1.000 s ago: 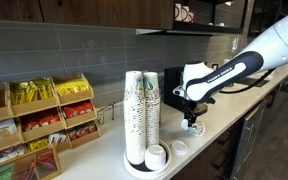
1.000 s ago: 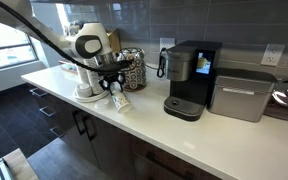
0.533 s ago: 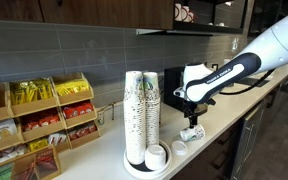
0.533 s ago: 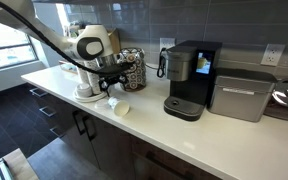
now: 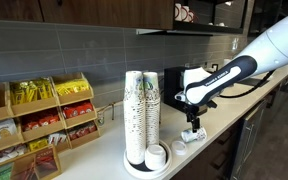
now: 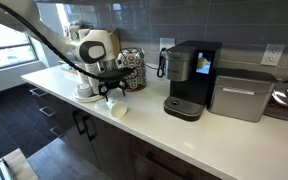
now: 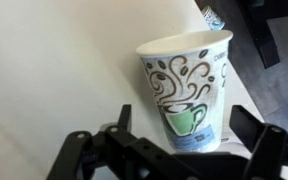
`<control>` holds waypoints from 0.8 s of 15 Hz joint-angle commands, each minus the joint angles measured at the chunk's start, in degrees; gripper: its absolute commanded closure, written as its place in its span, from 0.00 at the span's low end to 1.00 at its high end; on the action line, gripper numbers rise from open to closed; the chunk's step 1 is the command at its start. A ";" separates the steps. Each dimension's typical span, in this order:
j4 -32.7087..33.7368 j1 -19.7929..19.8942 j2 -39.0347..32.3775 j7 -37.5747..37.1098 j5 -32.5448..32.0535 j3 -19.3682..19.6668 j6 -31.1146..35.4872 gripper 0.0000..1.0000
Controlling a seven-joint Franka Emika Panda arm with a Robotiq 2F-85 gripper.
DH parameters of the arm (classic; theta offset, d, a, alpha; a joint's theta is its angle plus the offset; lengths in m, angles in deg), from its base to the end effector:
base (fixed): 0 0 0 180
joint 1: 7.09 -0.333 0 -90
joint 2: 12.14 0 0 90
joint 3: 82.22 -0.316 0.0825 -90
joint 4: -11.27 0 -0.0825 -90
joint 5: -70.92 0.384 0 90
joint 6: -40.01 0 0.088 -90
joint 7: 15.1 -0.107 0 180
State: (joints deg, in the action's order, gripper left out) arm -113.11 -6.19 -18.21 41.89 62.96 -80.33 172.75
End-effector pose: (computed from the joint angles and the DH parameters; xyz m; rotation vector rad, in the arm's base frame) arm 0.5527 -0.0294 0.3489 2.6293 1.5029 -0.0288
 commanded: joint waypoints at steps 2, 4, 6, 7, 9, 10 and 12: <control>1.27 1.07 -0.78 1.36 1.41 -0.72 -1.50 0.00; 1.43 1.21 -0.24 0.89 1.35 -0.58 -1.33 0.00; 2.07 1.58 -0.01 0.09 1.77 -0.30 -2.11 0.00; 2.63 1.84 0.01 -1.12 1.95 -0.04 -3.34 0.00; 3.49 2.57 0.11 -2.06 3.22 0.23 -5.64 0.00; 3.95 3.13 0.14 -1.76 4.86 0.35 -7.01 0.00; 4.91 3.97 0.07 -2.54 6.82 0.82 -10.19 0.00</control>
State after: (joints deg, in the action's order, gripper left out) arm -109.43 -3.54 -18.38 40.10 66.46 -79.91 167.04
